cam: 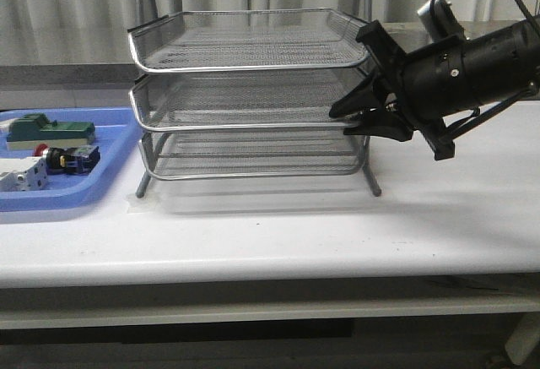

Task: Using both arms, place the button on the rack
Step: 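Reach the right gripper to the front rim of the middle wire tray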

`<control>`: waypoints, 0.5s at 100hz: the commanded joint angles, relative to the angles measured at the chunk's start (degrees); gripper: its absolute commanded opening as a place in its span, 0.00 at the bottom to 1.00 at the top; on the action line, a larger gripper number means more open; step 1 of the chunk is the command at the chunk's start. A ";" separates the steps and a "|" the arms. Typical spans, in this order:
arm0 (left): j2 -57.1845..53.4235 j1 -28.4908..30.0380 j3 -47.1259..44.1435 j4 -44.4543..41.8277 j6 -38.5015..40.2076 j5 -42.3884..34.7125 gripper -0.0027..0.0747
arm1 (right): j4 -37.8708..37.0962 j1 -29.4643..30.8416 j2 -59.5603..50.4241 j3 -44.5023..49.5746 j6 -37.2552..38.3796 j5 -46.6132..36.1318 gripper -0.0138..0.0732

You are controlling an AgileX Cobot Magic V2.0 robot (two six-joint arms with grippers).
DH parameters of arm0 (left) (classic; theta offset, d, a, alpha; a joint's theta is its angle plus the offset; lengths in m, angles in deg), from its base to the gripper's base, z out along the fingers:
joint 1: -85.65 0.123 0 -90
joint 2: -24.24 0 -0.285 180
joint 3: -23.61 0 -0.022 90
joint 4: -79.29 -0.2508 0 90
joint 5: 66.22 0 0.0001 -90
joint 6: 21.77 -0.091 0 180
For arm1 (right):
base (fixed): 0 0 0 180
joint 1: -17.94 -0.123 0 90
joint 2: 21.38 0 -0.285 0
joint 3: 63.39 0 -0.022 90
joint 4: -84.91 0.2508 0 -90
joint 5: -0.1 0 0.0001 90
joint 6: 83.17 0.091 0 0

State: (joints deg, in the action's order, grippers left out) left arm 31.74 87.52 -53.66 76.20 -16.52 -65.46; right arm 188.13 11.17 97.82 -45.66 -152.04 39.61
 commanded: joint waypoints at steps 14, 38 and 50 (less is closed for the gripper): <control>-1.94 0.19 -2.68 0.04 0.44 -4.59 0.04 | 7.21 -0.17 -2.45 -1.63 -0.54 4.40 0.08; -1.94 0.19 -2.68 0.04 0.44 -4.59 0.04 | 6.18 -0.17 -2.45 -1.23 -0.54 5.81 0.08; -1.94 0.19 -2.68 0.04 0.44 -4.59 0.04 | 5.77 -0.17 -2.45 0.37 -0.54 8.71 0.08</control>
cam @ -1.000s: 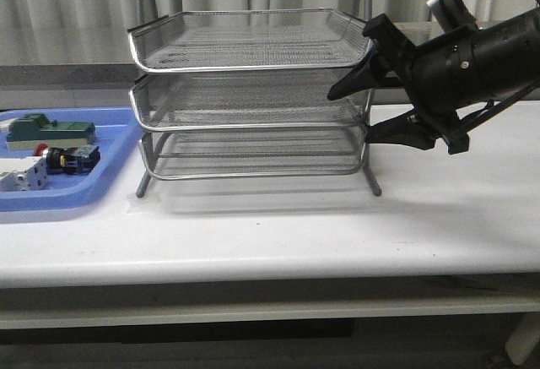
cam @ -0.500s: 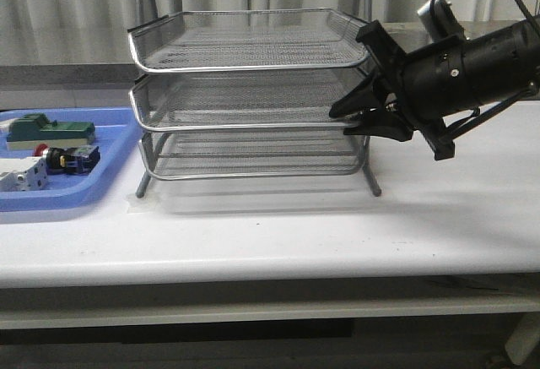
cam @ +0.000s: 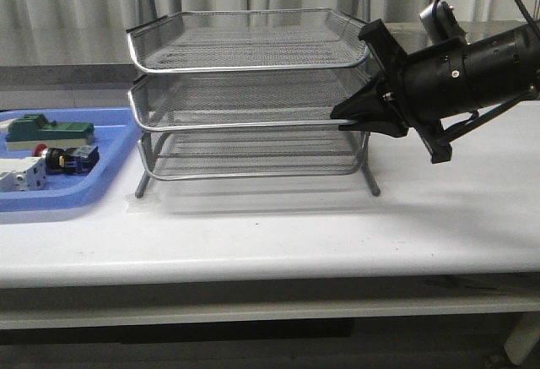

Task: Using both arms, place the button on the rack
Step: 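Reach the right gripper to the front rim of the middle wire tray, then pull the middle wire tray out toward the robot with the right gripper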

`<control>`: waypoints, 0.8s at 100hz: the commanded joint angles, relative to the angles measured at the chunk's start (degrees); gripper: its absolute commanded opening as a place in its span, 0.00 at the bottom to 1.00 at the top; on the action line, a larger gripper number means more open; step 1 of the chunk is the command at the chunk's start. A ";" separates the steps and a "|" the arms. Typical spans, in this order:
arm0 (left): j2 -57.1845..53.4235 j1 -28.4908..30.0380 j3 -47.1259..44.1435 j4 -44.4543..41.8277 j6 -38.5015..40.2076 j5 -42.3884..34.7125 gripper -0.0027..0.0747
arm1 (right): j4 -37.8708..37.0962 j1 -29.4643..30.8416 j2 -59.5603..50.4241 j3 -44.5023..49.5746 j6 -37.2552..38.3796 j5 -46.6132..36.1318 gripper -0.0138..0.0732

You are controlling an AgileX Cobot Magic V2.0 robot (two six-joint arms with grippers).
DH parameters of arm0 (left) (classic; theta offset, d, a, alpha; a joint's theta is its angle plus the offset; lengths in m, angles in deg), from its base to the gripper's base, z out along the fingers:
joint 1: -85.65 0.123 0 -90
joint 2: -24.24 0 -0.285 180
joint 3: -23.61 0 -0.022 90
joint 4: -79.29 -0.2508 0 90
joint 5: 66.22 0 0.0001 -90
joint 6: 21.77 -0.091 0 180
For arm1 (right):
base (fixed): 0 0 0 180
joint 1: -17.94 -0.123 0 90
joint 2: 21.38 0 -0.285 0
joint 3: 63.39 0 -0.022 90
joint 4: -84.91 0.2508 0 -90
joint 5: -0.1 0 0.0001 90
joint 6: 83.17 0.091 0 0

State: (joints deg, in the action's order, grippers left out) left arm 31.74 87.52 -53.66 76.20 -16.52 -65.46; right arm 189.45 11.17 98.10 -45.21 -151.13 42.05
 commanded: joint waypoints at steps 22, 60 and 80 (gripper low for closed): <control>-1.94 0.19 -2.68 0.04 0.44 -4.59 0.04 | 4.45 -0.17 -4.05 6.18 -2.52 7.85 0.08; -1.94 0.19 -2.68 0.04 0.44 -4.59 0.04 | 4.50 -0.17 -12.86 20.25 -8.01 6.22 0.08; -1.94 0.19 -2.68 0.04 0.44 -4.59 0.04 | 4.50 -0.17 -17.26 25.97 -9.86 4.34 0.08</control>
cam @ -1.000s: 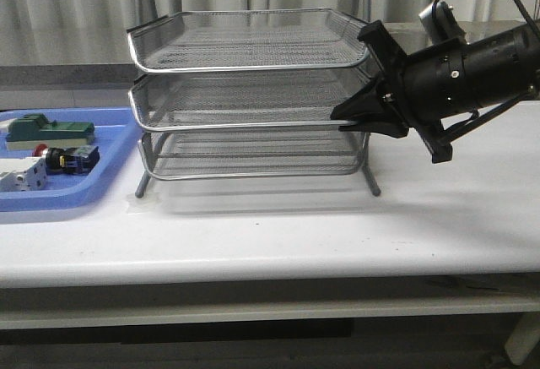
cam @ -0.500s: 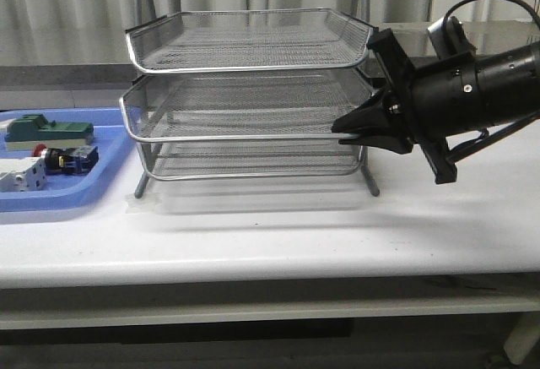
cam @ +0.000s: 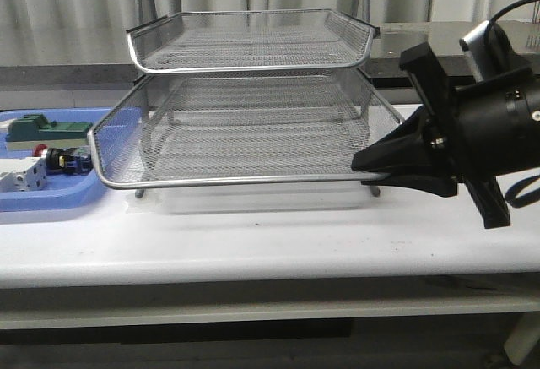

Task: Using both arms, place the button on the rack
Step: 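Pull the middle wire tray out toward the robot with the right gripper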

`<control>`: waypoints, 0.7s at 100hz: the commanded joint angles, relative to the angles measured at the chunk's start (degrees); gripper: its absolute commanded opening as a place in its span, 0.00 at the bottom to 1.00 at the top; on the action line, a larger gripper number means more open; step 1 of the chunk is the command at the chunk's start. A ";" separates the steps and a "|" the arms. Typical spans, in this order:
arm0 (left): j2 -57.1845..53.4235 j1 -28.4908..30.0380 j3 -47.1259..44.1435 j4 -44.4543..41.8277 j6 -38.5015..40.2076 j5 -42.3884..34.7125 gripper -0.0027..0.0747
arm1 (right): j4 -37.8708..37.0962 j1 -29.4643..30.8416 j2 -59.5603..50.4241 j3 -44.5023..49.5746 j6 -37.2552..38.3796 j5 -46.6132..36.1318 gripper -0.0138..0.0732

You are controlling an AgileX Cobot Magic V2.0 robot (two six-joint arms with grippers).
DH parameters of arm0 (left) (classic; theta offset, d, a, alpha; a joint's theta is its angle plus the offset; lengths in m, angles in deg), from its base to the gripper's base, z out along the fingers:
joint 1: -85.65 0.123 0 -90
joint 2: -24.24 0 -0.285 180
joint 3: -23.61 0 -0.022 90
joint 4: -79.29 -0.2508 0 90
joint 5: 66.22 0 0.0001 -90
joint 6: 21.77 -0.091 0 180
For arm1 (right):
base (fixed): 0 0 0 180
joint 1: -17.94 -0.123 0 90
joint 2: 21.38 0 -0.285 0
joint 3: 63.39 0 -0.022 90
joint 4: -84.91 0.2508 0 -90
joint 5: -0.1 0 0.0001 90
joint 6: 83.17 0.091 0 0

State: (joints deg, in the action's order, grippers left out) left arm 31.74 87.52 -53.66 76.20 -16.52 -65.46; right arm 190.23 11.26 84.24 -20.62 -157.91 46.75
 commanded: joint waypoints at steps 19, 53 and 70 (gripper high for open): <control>-1.94 0.19 -2.68 0.04 0.44 -4.59 0.04 | 3.72 -0.27 -4.54 2.29 -3.98 -0.40 0.08; -1.94 0.19 -2.68 0.04 0.44 -4.59 0.04 | 3.72 -0.27 -4.58 2.29 -4.28 0.98 0.59; -1.94 0.19 -2.68 0.04 0.44 -4.59 0.04 | 3.44 -0.27 -4.58 2.29 -5.36 2.45 0.78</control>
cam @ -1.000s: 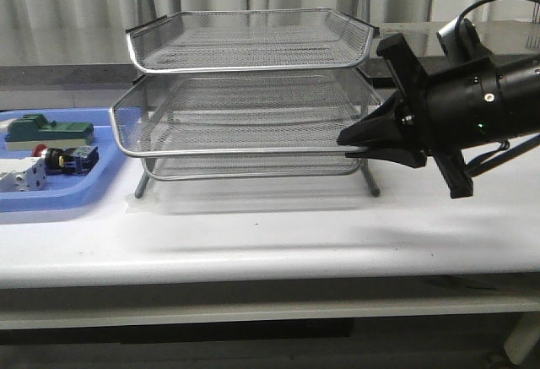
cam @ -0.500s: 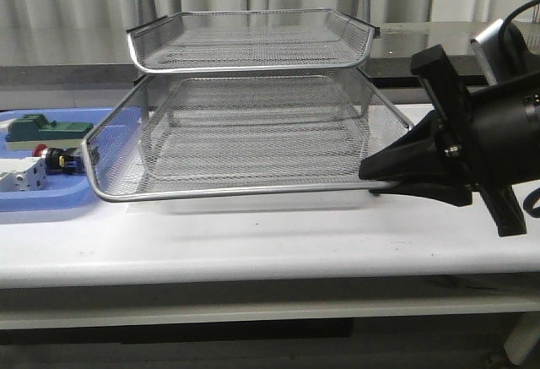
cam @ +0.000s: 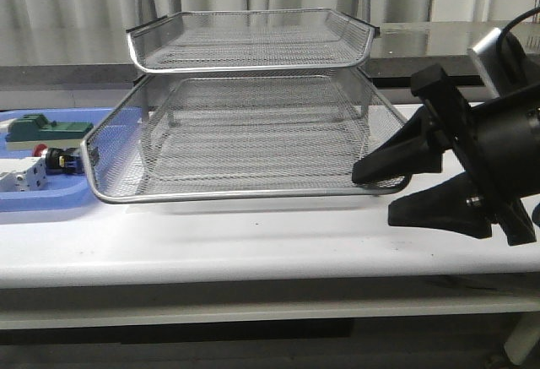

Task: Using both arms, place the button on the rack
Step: 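Pull the middle wire tray out toward the robot with the right gripper, then release the tray rim and withdraw the right gripper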

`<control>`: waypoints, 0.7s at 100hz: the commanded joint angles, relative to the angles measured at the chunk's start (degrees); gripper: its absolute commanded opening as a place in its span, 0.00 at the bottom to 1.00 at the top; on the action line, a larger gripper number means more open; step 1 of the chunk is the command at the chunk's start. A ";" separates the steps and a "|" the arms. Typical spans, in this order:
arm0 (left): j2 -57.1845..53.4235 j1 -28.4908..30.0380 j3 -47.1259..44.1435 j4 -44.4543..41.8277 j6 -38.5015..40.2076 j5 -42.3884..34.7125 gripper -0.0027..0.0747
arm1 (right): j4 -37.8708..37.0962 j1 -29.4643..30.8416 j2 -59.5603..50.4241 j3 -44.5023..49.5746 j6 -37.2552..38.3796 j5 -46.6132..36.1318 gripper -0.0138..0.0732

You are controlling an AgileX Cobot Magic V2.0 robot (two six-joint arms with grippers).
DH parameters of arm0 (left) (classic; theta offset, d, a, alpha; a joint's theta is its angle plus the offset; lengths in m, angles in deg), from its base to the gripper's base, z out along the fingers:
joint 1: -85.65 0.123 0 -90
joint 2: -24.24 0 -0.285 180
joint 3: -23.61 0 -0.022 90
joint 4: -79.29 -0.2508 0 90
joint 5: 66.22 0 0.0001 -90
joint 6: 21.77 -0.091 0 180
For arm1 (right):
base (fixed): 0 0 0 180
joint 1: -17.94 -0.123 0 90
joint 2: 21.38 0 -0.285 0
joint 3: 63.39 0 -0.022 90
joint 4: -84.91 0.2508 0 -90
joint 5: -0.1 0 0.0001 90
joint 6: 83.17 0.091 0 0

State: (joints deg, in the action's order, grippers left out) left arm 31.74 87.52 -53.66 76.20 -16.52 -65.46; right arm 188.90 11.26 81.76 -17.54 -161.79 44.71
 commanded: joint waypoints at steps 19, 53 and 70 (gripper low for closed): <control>-1.94 0.19 -2.68 0.04 0.44 -4.59 0.04 | 2.21 -0.27 -2.16 -0.79 -1.37 3.92 0.78; -1.94 0.19 -2.68 0.04 0.44 -4.59 0.04 | -4.19 -0.27 -9.73 0.54 2.89 -1.26 0.78; -1.94 0.19 -2.68 0.04 0.44 -4.59 0.04 | -13.21 -0.27 -16.95 0.54 11.07 -5.75 0.78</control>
State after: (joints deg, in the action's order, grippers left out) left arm 31.74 87.52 -53.66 76.20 -16.52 -65.46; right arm 178.87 11.18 69.68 -16.22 -154.57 38.05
